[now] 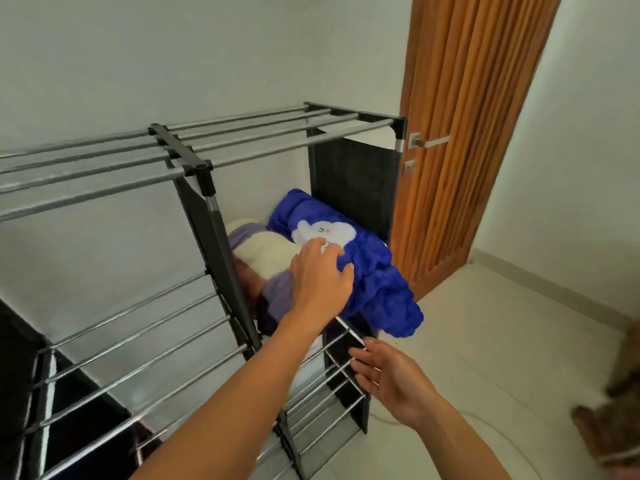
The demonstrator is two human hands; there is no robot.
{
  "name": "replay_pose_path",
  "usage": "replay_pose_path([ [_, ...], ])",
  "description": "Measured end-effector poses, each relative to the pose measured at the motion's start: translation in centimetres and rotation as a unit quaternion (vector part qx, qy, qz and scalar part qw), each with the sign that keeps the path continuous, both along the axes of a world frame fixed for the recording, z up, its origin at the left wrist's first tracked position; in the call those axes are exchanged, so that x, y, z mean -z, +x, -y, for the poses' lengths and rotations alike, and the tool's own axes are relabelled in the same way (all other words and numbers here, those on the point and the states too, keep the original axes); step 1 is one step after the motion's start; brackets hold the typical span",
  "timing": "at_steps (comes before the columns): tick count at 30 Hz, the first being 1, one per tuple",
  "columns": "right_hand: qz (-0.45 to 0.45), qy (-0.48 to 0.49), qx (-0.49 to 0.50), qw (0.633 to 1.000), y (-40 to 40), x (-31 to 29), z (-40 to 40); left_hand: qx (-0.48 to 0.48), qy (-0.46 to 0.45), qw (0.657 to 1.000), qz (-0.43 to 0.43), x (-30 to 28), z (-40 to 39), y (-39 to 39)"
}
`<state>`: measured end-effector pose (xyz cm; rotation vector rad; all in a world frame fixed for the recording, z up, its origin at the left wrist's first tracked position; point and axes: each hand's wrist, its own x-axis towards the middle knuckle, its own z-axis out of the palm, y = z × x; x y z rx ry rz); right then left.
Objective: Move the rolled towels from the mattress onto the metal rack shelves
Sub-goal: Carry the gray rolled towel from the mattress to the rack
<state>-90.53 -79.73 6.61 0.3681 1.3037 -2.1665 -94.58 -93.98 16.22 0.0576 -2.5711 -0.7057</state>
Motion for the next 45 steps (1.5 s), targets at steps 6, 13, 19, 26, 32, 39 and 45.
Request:
replay_pose_path([
  [6, 0.135, 0.014, 0.234, 0.963, 10.2, 5.6, -12.5, 0.314, -0.012, 0.925, 0.212, 6.5, -11.1, 0.2],
  [13, 0.141, -0.015, 0.538, 0.831, 28.6, 7.1, -27.4, 0.469, -0.271, 0.723, 0.428, 13.1, -27.8, 5.6],
  [19, 0.108, -0.102, 0.718, 0.680, 42.7, 7.8, -34.6, 0.630, -0.228, 0.658, 0.345, 11.7, -45.2, 17.2],
  [26, 0.104, -0.088, 0.828, 0.544, 58.2, 8.9, -44.5, 0.735, -0.273, 0.541, 0.304, 13.7, -64.3, 35.1],
  [32, 0.079, -0.069, 0.907, 0.408, 68.3, 6.9, -49.9, 0.810, -0.274, 0.418, 0.306, 13.2, -74.8, 50.1],
  [39, 0.080, -0.091, 0.927, 0.355, 71.2, 8.4, -55.5, 0.832, -0.228, 0.396, 0.315, 14.7, -86.3, 63.0],
  [45, 0.167, -0.091, 0.898, 0.397, 71.2, 11.2, -63.1, 0.834, -0.229, 0.420, 0.274, 16.4, -96.6, 68.8],
])
